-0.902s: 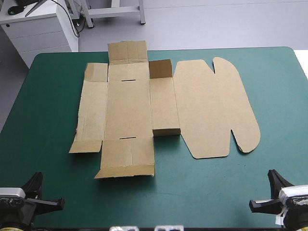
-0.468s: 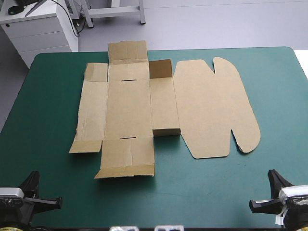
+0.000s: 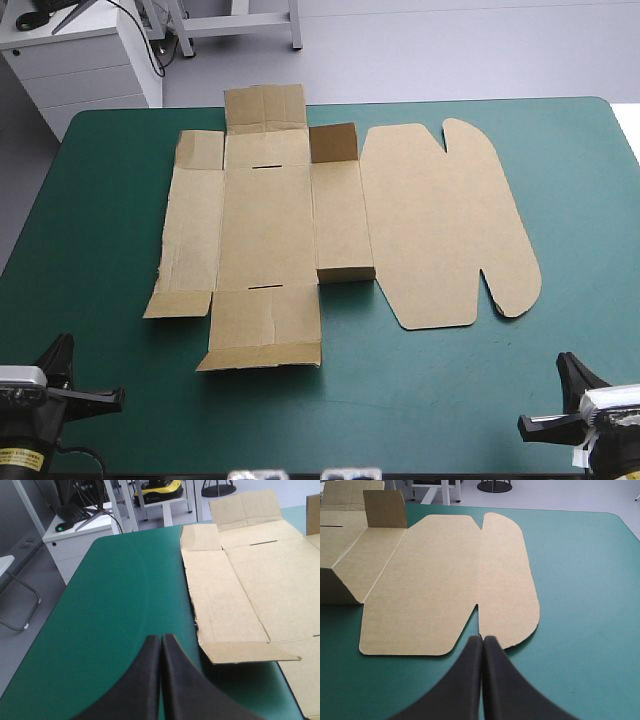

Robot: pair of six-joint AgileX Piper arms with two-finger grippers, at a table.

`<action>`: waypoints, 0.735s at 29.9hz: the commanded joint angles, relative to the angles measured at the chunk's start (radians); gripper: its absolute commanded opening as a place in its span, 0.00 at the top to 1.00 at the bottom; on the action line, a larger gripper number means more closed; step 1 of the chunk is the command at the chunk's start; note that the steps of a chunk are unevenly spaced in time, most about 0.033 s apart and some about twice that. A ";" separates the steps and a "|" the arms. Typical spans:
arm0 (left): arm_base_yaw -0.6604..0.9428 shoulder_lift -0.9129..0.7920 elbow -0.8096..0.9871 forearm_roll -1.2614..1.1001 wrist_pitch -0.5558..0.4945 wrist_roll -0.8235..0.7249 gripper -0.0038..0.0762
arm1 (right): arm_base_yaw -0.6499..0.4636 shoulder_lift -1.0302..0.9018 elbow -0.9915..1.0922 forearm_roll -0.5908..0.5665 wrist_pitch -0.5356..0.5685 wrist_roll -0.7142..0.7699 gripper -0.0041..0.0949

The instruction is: Fold the box

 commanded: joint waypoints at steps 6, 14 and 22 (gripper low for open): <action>0.001 0.320 -0.234 -0.016 -0.029 -0.008 0.96 | 0.005 -0.020 -0.030 0.000 -0.076 -0.004 0.98; 0.001 0.570 -0.426 -0.052 0.001 -0.008 0.96 | 0.005 -0.020 -0.030 0.000 -0.076 -0.004 0.98; 0.001 0.713 -0.499 -0.054 0.017 -0.008 0.93 | 0.005 -0.020 -0.030 0.000 -0.076 -0.004 0.98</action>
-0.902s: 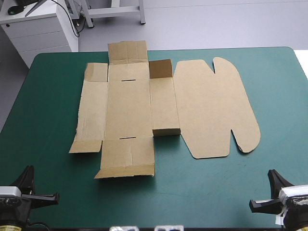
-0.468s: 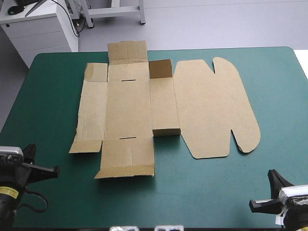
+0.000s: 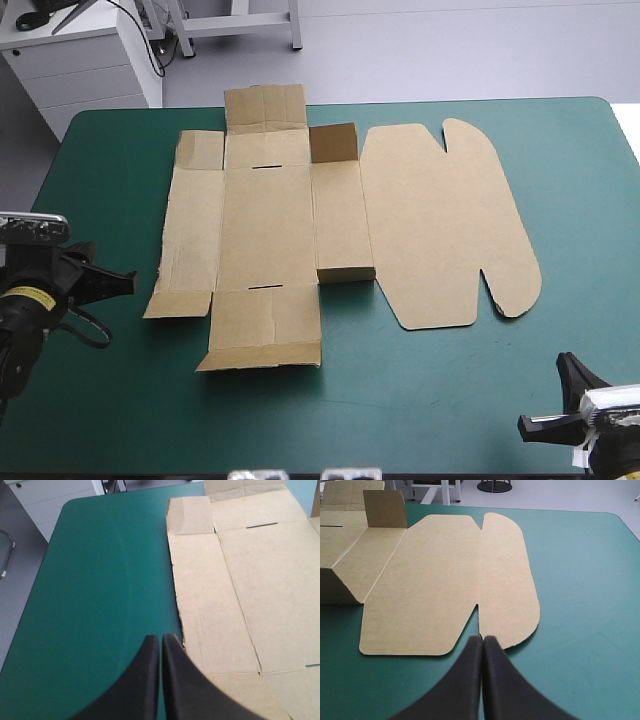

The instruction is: Fold the box

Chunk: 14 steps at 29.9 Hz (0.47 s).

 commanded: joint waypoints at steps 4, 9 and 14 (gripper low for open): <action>0.012 0.104 -0.081 0.043 -0.024 -0.008 0.93 | 0.005 -0.020 -0.030 0.000 -0.076 -0.004 0.98; 0.120 0.189 -0.108 -0.010 -0.046 0.000 0.93 | 0.005 -0.020 -0.030 0.000 -0.076 -0.004 0.98; 0.254 0.293 -0.159 -0.224 -0.062 0.153 0.93 | 0.005 -0.020 -0.030 0.000 -0.076 -0.004 0.98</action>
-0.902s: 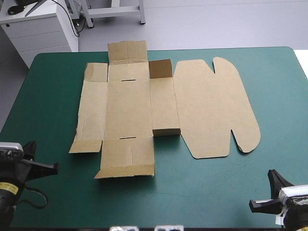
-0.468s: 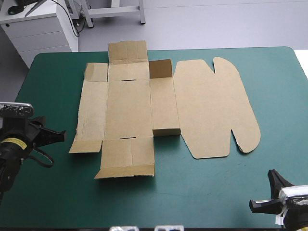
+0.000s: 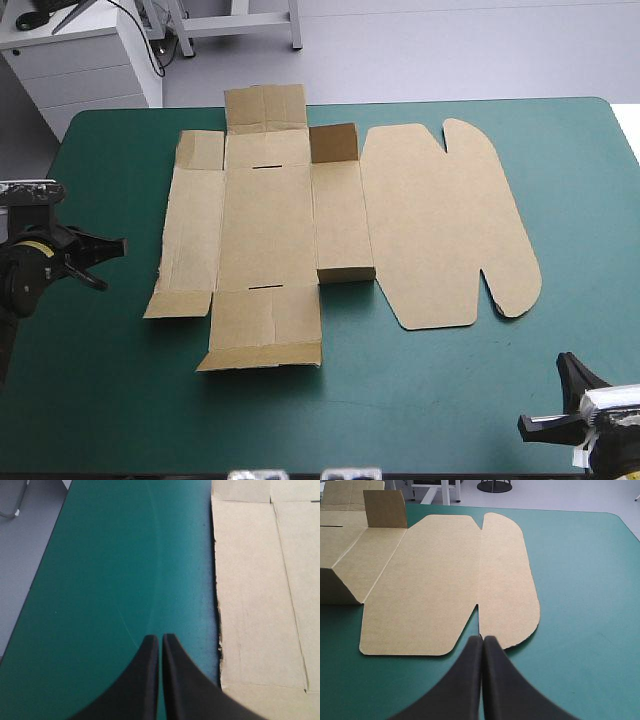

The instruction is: Fold the box

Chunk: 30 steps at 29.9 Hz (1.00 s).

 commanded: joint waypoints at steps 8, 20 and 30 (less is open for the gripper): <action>0.255 0.241 -0.160 -0.463 0.032 0.311 0.93 | 0.005 -0.020 -0.030 0.000 -0.076 -0.004 0.98; 0.358 0.554 -0.289 -0.641 0.261 0.432 0.93 | 0.005 -0.020 -0.030 0.000 -0.076 -0.004 0.98; 0.354 0.681 -0.297 -0.783 0.333 0.432 0.94 | 0.005 -0.020 -0.030 0.000 -0.076 -0.004 0.98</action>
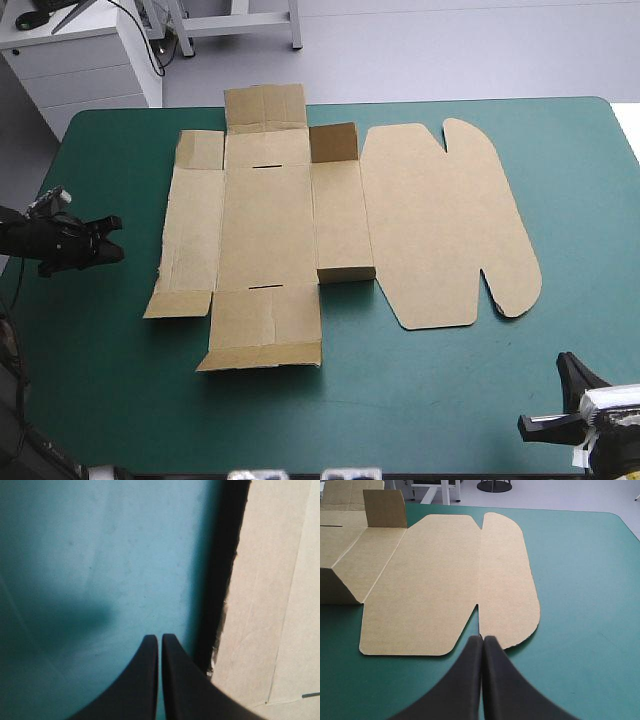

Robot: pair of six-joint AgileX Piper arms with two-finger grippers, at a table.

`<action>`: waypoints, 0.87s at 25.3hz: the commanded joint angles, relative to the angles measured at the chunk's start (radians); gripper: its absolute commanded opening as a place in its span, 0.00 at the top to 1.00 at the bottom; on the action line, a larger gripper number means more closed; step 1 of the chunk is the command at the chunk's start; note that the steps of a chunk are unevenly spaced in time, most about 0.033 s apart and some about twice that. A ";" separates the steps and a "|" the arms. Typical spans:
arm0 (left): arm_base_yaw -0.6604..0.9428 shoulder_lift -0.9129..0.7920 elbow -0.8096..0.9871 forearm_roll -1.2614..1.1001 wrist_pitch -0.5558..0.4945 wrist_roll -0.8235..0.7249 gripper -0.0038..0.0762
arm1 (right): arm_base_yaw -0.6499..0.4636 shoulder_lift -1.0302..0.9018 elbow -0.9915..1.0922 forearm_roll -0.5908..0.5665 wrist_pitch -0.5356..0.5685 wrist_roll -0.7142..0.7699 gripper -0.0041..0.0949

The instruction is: Fold the box

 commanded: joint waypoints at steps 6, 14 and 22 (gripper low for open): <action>-0.047 -0.040 -0.049 -0.083 -0.018 0.052 0.92 | 0.005 -0.020 -0.030 0.000 -0.076 -0.004 0.98; -0.120 -0.040 -0.049 -0.076 -0.021 0.133 0.49 | 0.005 -0.020 -0.030 0.000 -0.076 -0.004 0.98; -0.131 -0.019 -0.049 -0.096 0.001 0.103 0.46 | 0.005 -0.020 -0.030 0.000 -0.076 -0.004 0.98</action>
